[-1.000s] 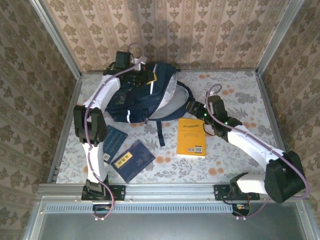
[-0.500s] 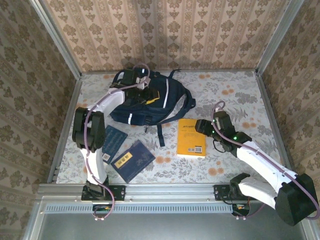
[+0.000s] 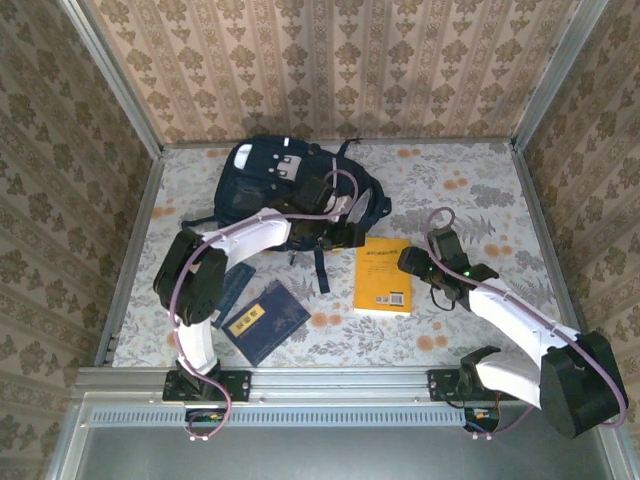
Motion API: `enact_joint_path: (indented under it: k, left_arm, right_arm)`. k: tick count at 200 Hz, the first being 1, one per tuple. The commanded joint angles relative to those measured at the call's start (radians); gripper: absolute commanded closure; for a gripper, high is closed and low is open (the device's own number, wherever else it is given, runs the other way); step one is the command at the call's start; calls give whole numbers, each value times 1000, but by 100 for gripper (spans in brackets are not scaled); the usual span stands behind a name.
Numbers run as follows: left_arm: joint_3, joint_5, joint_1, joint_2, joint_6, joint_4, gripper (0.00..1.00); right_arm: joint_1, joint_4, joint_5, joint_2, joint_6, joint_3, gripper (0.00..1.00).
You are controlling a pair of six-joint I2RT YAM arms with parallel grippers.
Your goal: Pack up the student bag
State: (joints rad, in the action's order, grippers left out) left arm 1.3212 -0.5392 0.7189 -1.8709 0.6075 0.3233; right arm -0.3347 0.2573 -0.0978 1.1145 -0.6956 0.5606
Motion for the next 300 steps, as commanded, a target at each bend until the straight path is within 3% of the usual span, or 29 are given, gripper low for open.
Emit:
enact_joint_path:
  k: [1,137,209,231,268,300]
  left_arm:
    - [-31,32,9,-24,11,-44,42]
    - [0,-96,21,-208,12,-135,43]
    - [-7,-187,22,-241,38,-181,46]
    - [-14,-192,22,-236,40,-192,52]
    - [-27,-218,21,-244,53,-219,69]
    - [-33,-222,20,-246,59,-231,75]
  right_arm:
    - [8,-28,23,35,-9,-21,18]
    - [41,-247,290,263,-2,-24,25]
    - [43,-329,405,291,-33,-43,27]
    - [59,-365,465,283,-64,-58,28]
    - [89,-432,528,136,-170,-110,30]
    - [99,-468,579,56,-254,-123,30]
